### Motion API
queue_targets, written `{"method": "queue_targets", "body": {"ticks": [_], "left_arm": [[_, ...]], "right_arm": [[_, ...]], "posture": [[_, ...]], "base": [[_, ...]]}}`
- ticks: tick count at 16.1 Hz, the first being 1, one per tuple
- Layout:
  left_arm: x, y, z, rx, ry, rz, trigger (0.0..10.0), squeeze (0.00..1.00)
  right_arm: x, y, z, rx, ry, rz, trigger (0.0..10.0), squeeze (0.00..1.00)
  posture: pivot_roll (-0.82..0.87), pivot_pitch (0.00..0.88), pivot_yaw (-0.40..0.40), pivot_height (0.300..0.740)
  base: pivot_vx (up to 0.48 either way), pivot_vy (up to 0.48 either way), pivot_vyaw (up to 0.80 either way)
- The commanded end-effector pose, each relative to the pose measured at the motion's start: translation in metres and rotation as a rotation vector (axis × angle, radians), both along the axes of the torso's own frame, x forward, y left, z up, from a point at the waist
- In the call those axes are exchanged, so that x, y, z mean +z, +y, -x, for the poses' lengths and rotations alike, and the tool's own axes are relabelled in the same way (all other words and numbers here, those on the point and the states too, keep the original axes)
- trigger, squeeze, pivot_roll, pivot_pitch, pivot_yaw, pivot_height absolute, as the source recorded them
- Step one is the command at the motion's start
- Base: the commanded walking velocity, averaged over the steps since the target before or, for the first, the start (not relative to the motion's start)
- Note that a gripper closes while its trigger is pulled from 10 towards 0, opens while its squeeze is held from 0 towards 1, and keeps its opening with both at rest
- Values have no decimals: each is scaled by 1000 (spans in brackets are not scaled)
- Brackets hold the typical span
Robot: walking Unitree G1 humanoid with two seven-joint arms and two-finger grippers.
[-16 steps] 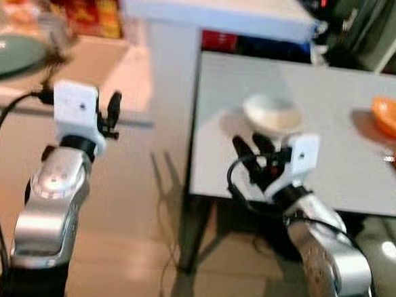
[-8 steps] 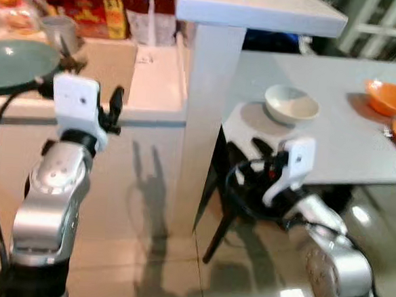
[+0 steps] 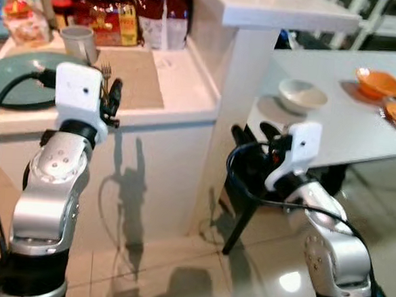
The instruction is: Setting the table
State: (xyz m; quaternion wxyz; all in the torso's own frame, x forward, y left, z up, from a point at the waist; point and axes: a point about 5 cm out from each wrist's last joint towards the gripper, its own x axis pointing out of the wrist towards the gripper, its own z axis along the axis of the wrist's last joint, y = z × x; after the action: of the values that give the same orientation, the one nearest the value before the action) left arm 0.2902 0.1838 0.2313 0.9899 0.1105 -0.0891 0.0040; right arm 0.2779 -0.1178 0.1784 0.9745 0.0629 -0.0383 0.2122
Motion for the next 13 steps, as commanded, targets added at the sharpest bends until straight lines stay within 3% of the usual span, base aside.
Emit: {"method": "queue_targets", "body": {"ticks": [1,4,8,13], "left_arm": [[-1,-7,-1,-18,8,-6,10000,0],[1,-6,-2,-10,8,39,10000,0],[1,-7,-3,-5,13,56,10000,0],[3,-3,-2,16,12,62,10000,0]], "right_arm": [[-1,-10,-3,-46,13,-1,10000,0],[3,-14,-6,-74,7,-9,10000,0],[9,-10,-7,-50,-31,32,10000,0],[8,-3,-5,4,-27,54,10000,0]], "posture": [[6,0,-38,740],[6,0,-38,740],[4,0,-38,740],[5,0,-40,740]], "base": [[0,480,-800],[165,160,-267],[456,0,0],[450,0,800]]}}
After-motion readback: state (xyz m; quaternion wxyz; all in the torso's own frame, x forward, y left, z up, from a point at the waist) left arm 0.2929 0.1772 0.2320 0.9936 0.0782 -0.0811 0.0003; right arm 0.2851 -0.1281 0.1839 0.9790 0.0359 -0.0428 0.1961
